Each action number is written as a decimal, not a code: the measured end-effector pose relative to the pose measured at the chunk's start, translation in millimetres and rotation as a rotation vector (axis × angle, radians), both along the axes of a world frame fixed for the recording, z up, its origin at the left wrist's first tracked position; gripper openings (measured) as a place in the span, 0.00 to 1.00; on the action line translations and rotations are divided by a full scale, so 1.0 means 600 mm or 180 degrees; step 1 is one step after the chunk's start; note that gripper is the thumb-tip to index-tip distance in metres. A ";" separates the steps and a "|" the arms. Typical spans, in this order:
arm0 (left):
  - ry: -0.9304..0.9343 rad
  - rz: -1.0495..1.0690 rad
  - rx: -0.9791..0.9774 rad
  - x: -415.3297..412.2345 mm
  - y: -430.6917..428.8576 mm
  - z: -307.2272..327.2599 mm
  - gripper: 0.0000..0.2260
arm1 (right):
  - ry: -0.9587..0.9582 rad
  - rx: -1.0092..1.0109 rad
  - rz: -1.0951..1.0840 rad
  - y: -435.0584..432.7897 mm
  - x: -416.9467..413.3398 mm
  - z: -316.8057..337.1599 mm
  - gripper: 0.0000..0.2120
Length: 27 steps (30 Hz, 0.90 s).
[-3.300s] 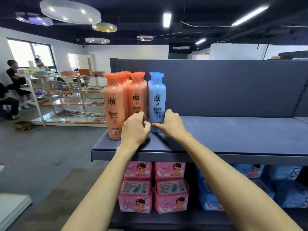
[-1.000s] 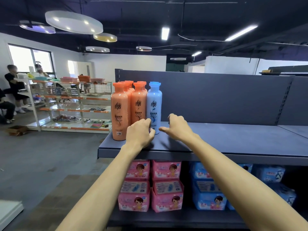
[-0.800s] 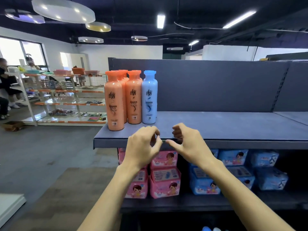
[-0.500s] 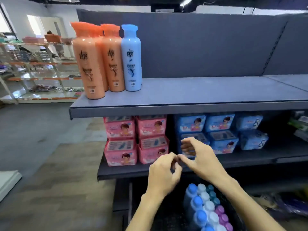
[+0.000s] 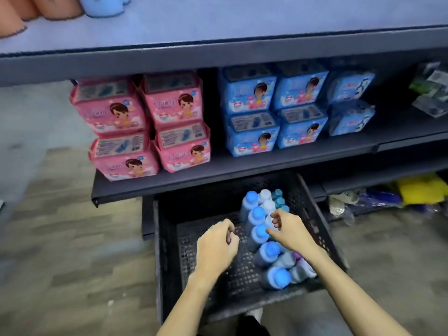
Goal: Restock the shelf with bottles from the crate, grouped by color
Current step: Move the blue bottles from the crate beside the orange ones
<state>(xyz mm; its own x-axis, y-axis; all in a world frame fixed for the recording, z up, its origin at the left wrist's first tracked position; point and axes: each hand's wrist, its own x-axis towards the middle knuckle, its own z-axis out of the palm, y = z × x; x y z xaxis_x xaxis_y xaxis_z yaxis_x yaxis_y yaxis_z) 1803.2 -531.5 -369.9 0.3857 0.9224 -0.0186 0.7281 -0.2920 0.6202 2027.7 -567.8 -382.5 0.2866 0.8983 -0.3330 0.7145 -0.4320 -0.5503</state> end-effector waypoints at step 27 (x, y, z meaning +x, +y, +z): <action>0.0319 -0.0155 -0.1005 0.051 -0.057 -0.101 0.04 | -0.0840 -0.1217 0.0376 -0.032 -0.050 -0.156 0.26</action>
